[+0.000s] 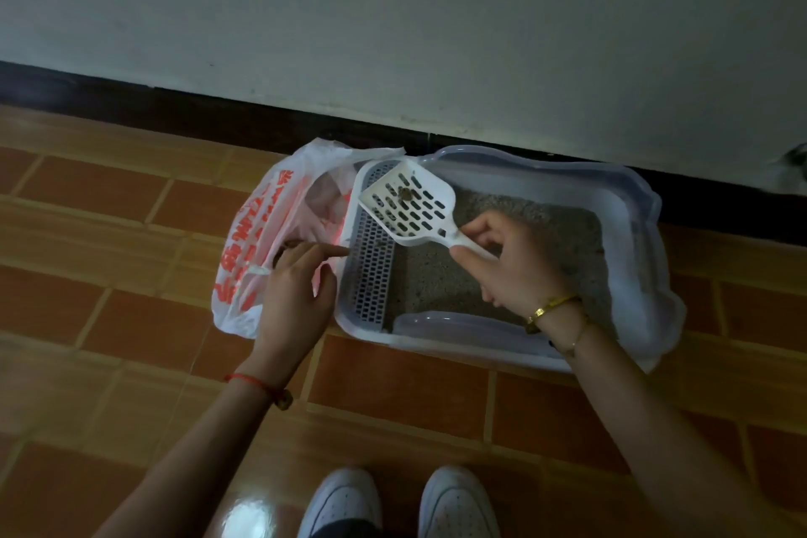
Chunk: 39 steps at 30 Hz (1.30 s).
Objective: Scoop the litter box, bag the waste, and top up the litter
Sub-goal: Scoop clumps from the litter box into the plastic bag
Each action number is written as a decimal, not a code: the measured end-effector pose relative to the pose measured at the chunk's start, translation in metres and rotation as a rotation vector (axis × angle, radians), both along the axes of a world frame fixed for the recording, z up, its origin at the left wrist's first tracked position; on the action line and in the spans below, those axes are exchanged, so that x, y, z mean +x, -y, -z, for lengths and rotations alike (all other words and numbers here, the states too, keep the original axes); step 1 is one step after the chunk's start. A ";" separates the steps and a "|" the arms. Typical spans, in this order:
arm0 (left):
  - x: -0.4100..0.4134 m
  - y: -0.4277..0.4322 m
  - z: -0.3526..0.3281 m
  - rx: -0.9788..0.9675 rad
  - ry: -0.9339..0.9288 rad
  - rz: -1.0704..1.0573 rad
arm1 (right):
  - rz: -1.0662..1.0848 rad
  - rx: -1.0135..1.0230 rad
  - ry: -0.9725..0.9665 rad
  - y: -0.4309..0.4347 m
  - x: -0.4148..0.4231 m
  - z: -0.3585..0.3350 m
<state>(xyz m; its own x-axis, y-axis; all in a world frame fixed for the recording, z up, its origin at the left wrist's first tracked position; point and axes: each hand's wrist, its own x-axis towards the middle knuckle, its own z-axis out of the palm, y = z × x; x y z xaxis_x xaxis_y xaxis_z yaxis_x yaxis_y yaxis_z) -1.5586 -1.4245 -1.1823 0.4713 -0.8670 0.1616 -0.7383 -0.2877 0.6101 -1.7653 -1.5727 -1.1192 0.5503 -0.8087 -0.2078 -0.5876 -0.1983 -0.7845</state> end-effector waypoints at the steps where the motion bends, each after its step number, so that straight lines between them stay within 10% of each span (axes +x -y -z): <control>1: 0.003 -0.004 -0.002 -0.002 0.002 -0.023 | -0.022 -0.023 -0.008 -0.001 0.008 0.001; 27: 0.028 -0.054 -0.004 -0.013 -0.085 -0.159 | -0.438 -0.810 -0.250 -0.033 0.093 0.022; 39: 0.010 -0.021 -0.008 -0.027 -0.068 -0.091 | 0.137 -0.071 0.017 0.013 0.021 -0.013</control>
<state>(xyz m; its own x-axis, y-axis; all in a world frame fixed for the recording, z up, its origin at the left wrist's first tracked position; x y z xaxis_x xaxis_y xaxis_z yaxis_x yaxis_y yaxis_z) -1.5490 -1.4036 -1.1744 0.5590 -0.8157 0.1489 -0.6662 -0.3349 0.6663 -1.7441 -1.5852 -1.1061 0.4363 -0.8890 -0.1388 -0.5997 -0.1723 -0.7814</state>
